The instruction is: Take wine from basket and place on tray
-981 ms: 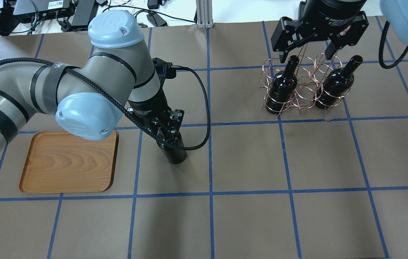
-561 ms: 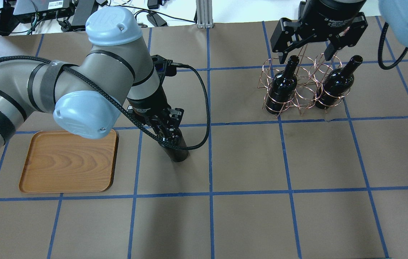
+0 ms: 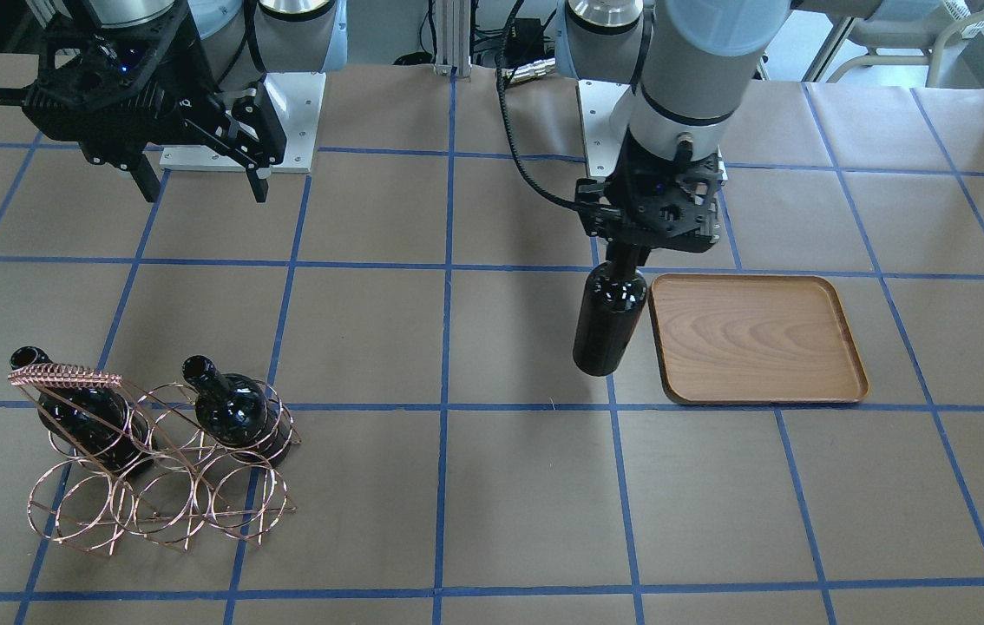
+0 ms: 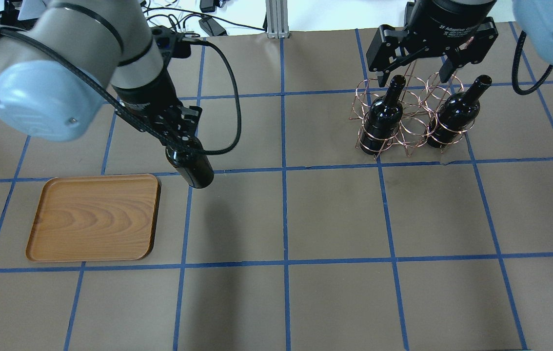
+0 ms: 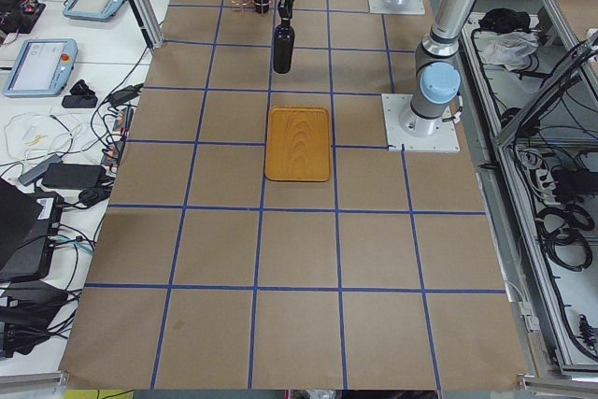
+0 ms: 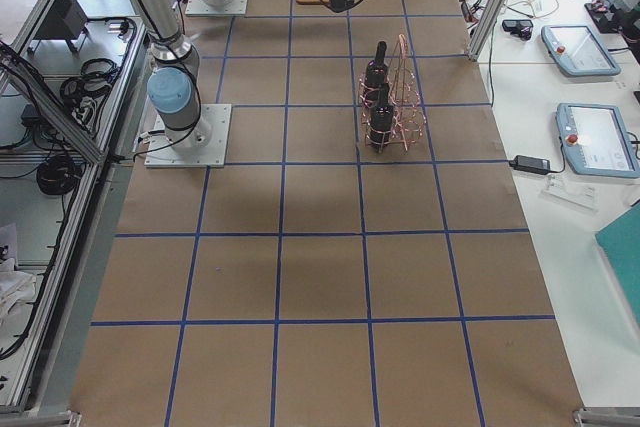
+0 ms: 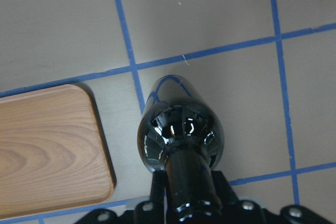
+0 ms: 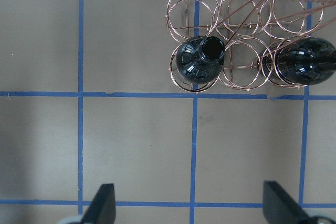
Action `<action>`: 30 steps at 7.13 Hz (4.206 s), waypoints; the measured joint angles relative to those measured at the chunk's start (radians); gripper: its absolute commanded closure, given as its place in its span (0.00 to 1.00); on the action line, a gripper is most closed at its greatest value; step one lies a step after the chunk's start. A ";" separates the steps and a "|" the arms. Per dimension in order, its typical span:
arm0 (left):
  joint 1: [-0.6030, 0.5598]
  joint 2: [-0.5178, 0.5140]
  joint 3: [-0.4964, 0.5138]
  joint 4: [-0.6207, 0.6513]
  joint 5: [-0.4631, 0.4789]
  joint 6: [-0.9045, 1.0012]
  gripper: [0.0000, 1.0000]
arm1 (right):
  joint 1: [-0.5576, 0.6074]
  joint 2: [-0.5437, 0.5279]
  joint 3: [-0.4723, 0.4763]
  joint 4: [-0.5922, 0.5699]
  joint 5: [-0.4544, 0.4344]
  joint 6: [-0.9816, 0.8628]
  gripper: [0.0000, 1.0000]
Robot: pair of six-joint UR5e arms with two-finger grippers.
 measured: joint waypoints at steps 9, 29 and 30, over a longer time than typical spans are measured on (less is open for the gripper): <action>0.600 0.086 -0.207 -0.003 0.011 0.582 1.00 | 0.003 0.000 0.000 -0.001 0.003 -0.003 0.00; 0.238 0.217 -0.051 -0.201 0.014 0.017 0.00 | 0.003 -0.007 0.002 0.006 -0.001 -0.007 0.00; 0.226 0.215 -0.052 -0.199 0.014 0.020 0.00 | 0.003 -0.009 0.000 0.007 0.000 -0.005 0.00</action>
